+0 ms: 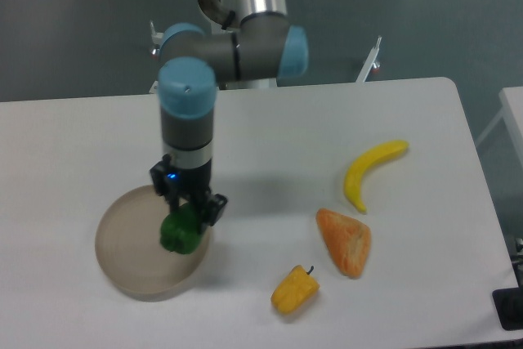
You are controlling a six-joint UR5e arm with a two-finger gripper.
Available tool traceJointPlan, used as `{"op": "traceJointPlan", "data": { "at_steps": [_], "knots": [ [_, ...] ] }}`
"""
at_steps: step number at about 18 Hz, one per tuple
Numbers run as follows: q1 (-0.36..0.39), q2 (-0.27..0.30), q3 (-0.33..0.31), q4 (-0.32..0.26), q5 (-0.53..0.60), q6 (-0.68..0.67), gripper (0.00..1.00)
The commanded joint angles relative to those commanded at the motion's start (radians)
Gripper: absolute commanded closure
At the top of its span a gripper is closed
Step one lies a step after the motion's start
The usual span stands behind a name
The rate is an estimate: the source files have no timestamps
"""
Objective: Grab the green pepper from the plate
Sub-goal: 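Lift the green pepper off the plate and carry it toward the banana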
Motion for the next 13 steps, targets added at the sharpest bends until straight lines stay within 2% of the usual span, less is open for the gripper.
{"op": "traceJointPlan", "data": {
  "at_steps": [4, 6, 9, 13],
  "knots": [
    [0.087, 0.040, -0.006, -0.029, 0.028, 0.126, 0.64],
    [0.124, 0.041, -0.006, -0.051, 0.028, 0.202, 0.64],
    [0.181, 0.041, -0.015, -0.052, 0.041, 0.311, 0.64],
    [0.212, 0.041, -0.021, -0.049, 0.074, 0.355, 0.64]
  ]
}}
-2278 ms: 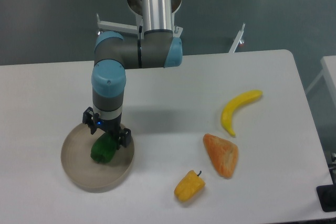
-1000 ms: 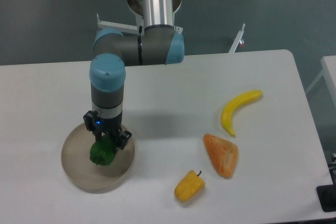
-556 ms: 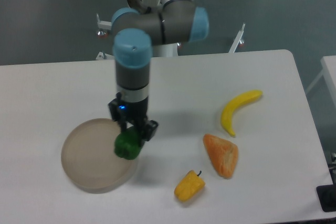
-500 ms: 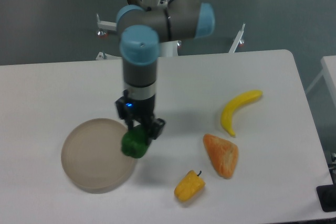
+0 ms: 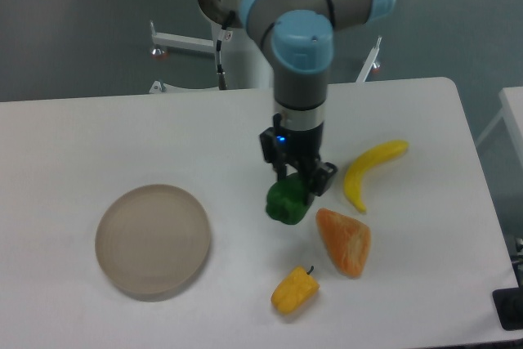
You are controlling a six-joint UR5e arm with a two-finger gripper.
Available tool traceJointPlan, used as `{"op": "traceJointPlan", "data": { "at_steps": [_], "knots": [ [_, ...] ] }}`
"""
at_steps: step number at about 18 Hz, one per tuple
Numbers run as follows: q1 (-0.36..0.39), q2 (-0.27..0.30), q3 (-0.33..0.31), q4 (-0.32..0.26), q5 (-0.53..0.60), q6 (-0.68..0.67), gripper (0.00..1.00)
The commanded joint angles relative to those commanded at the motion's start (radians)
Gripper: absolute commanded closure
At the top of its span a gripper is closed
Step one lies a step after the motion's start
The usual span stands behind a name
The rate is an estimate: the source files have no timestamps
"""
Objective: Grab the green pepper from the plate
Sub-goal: 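Lift the green pepper off the plate and carry it toward the banana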
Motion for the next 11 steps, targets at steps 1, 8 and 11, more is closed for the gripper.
{"op": "traceJointPlan", "data": {
  "at_steps": [1, 8, 11],
  "knots": [
    [0.000, -0.003, 0.002, -0.001, 0.002, 0.005, 0.63],
    [0.003, -0.006, -0.003, 0.002, 0.006, 0.025, 0.63],
    [0.002, -0.006, -0.003, 0.003, 0.008, 0.023, 0.63]
  ]
}}
